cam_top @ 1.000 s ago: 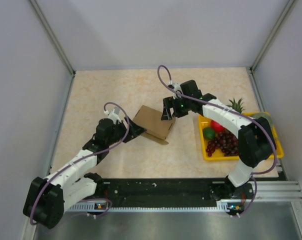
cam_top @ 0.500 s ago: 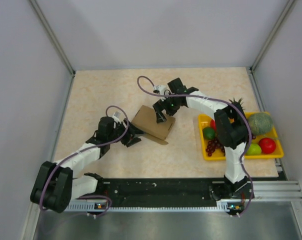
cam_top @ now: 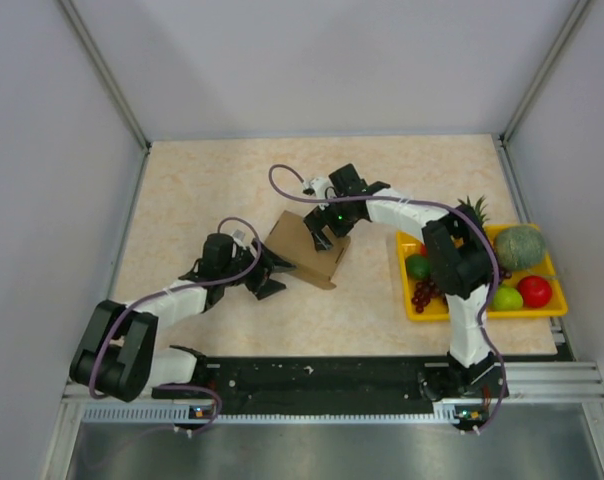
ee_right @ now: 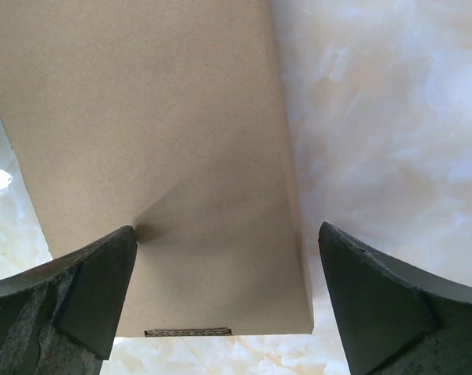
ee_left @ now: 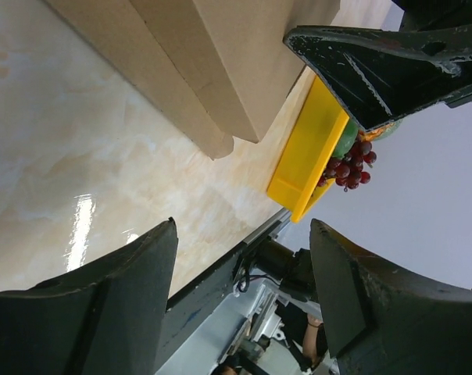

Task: Fold the paper box

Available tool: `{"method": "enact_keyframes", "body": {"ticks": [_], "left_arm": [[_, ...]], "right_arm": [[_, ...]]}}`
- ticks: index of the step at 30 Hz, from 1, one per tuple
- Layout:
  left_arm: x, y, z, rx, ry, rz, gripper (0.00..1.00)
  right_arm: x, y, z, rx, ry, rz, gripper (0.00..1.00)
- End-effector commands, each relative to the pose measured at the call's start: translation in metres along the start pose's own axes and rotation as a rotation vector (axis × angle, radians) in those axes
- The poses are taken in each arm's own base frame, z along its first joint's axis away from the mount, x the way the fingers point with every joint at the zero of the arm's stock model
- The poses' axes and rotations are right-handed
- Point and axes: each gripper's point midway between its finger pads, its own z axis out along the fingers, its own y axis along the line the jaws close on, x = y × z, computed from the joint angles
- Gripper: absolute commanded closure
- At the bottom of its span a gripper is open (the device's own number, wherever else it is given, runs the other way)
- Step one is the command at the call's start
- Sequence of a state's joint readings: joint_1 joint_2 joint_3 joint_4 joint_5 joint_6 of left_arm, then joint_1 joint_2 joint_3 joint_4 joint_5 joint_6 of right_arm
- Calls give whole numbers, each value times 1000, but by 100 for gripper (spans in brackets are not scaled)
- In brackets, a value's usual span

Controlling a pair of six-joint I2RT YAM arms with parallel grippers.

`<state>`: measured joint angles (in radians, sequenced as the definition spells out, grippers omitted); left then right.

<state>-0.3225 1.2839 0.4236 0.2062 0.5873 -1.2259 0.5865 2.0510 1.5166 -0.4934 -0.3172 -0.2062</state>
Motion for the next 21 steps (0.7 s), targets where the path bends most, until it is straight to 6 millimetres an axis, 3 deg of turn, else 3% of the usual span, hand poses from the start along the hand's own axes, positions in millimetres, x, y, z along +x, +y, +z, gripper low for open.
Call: {"method": "enact_keyframes", "body": {"ticks": [1,4,10,14,17,19,21], "left_arm": [[-3,3,2,-14,0,-48,27],[-3,8,-2,-18,-24,-58,29],[-18,30,-24,-85,-180,-51,30],[-27,50,-40,-164,-270,-79,31],[-27,60,-50,-216,-280,-85,33],[-30,66,-59,-250,-301,-101,34],[-39,66,-69,-251,-344,-121,35]], "right_arm": [[6,-16,2,109,12,-19,3],[2,-20,-12,163,-6,-6,3],[-29,-12,-65,292,-111,38,1],[-29,12,-81,313,-128,18,3],[-26,49,-85,267,-147,-91,14],[-26,83,-81,202,-159,-163,38],[-25,100,-76,174,-162,-185,57]]}}
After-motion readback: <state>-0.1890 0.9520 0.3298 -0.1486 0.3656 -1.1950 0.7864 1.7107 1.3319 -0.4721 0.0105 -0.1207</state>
